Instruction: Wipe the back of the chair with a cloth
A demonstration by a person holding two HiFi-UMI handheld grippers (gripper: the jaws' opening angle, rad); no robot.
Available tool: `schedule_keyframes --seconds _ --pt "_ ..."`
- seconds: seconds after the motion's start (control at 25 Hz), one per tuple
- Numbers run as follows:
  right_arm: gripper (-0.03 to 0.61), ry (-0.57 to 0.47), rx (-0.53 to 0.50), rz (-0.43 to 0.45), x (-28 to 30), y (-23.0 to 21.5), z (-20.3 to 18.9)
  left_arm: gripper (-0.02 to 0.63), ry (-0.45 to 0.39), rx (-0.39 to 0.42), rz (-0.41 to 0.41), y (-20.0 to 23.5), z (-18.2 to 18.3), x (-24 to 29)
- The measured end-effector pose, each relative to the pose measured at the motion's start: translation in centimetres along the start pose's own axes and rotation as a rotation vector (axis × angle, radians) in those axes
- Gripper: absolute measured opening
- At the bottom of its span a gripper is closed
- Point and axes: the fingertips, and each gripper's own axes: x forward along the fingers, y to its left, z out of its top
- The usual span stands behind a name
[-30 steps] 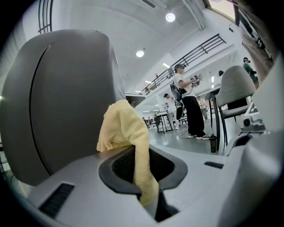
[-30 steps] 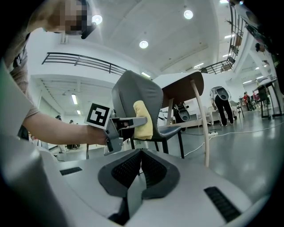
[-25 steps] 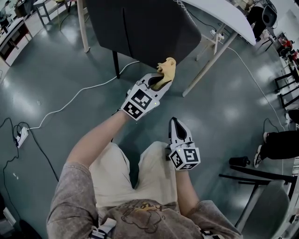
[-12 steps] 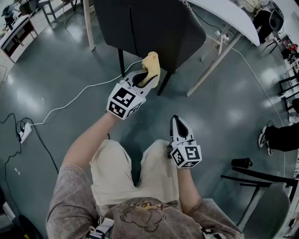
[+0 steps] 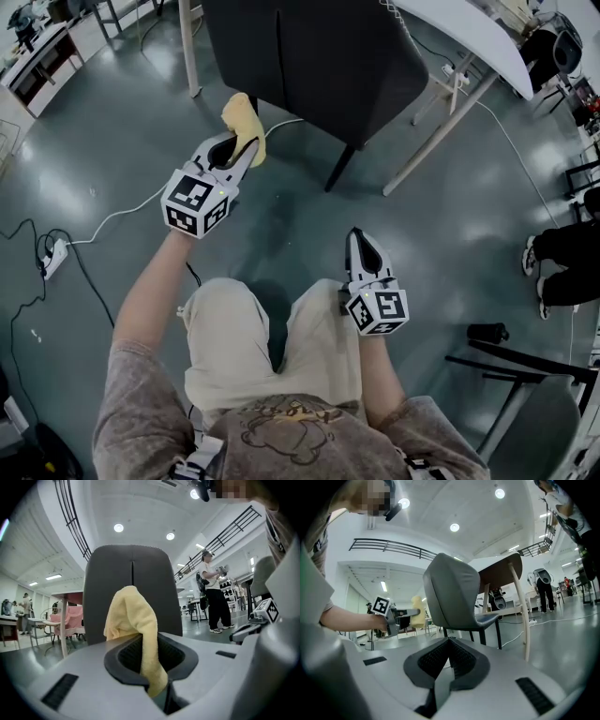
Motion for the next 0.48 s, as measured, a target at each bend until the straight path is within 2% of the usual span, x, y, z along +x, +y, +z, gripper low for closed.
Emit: schedule_keyframes --seconds 0.2,0.48 --pt "0.026 0.011 -0.001 0.011 1.1 0.3 -0.4 0.063 -0.014 -0.064 0.091 3.3 -0.7 -2.8" --pt "0.025 0.044 -0.012 0.046 3.7 1.6 -0.7 0.063 -0.014 -0.077 0.103 5.2 -0.4 -2.7"
